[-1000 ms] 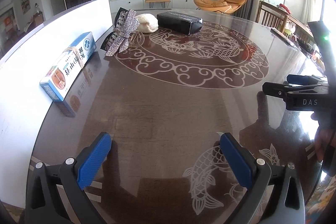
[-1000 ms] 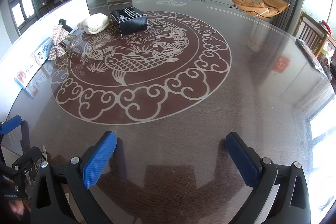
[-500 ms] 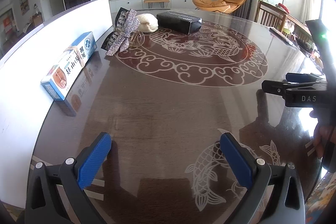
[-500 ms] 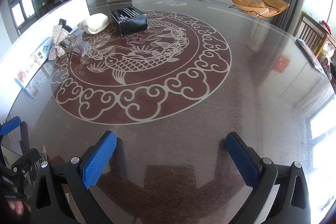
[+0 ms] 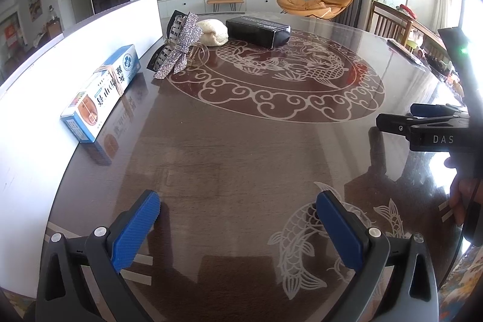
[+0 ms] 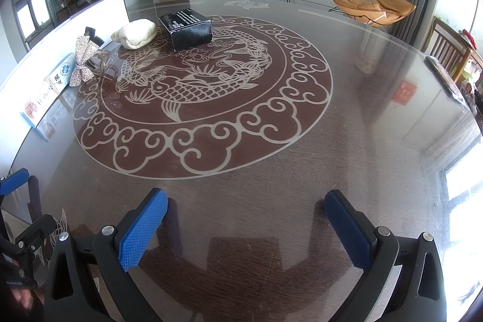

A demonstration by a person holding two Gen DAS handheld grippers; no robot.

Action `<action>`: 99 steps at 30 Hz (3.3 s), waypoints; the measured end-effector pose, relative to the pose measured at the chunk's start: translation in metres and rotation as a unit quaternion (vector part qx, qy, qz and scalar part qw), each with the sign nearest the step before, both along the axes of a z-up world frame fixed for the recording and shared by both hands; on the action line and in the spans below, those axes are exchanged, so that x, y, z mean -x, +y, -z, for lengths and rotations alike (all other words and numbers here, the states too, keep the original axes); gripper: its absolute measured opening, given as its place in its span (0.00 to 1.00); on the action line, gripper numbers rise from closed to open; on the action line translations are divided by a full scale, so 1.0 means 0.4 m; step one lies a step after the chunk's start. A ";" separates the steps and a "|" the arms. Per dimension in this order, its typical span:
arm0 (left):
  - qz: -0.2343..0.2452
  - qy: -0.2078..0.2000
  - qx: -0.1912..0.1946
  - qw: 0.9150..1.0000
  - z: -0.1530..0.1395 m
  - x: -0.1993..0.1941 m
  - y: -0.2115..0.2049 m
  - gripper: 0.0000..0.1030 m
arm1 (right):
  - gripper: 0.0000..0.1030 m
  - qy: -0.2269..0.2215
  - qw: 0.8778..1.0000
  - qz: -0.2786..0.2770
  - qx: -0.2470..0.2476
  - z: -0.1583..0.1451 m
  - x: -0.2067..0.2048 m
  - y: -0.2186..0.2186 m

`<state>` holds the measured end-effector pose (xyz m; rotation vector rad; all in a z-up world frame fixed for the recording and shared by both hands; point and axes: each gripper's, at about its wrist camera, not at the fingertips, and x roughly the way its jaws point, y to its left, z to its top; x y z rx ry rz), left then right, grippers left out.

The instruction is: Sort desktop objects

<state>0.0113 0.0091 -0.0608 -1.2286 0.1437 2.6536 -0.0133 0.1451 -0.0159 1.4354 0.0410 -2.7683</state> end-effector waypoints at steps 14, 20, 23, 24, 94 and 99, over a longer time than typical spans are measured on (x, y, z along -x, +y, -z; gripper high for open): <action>0.004 0.001 0.000 1.000 -0.002 -0.002 -0.004 1.00 | 1.00 0.000 1.000 0.000 0.000 0.000 0.000 0.001; 0.009 -0.008 0.002 1.000 -0.004 -0.005 -0.011 1.00 | 1.00 0.000 1.000 0.000 0.000 0.000 0.000 0.001; 0.005 -0.014 0.004 1.000 -0.005 -0.006 -0.022 1.00 | 1.00 0.000 1.000 0.000 0.000 0.000 0.000 0.001; 0.004 -0.013 0.004 1.000 -0.004 -0.007 -0.027 1.00 | 1.00 0.000 1.000 0.001 0.001 0.000 0.000 0.001; -0.034 0.014 -0.002 0.999 0.007 0.014 -0.072 1.00 | 0.95 0.035 0.997 -0.066 -0.026 -0.019 -0.069 0.016; -0.033 0.014 -0.002 0.999 0.007 0.013 -0.072 1.00 | 0.95 0.033 0.997 -0.065 -0.029 -0.018 -0.068 0.019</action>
